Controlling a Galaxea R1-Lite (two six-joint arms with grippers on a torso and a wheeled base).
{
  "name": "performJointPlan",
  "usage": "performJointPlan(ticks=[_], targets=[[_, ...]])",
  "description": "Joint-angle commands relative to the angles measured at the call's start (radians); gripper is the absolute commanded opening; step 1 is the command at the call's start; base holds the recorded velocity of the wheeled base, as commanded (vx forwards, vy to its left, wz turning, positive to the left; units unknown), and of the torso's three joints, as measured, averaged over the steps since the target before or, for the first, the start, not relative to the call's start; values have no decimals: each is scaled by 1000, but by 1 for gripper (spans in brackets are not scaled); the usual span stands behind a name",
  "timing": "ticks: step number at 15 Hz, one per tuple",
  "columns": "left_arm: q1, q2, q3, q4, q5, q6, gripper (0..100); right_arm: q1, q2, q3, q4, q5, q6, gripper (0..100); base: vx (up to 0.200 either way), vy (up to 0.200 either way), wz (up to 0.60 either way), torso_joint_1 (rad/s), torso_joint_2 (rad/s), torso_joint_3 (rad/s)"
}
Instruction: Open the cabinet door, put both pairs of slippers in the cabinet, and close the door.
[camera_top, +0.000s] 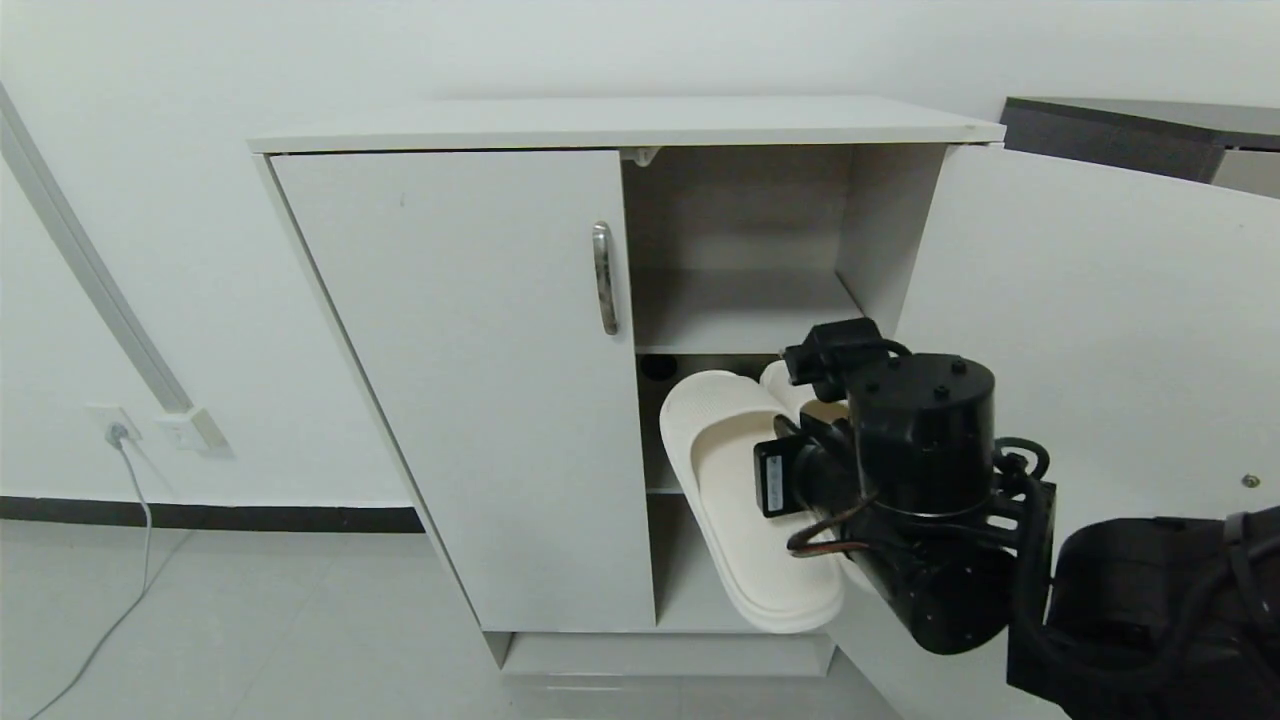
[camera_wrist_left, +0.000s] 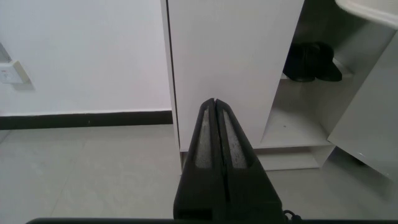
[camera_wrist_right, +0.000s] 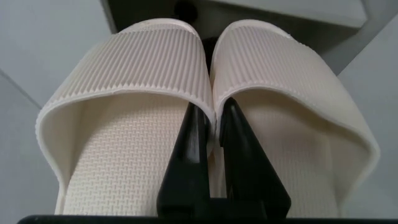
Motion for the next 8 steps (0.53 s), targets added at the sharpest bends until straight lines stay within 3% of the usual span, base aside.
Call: performJointPlan(ticks=[1, 5, 8], targets=[[0, 1, 0, 0, 0, 1, 0, 7, 22, -154, 128, -50, 34, 0, 0, 0, 0, 0, 0, 0], [0, 1, 0, 0, 0, 1, 0, 10, 48, -372, 441, -79, 189, 0, 0, 0, 0, 0, 0, 0], [0, 1, 0, 0, 0, 1, 0, 8, 70, -415, 500, -126, 212, 0, 0, 0, 0, 0, 0, 0]])
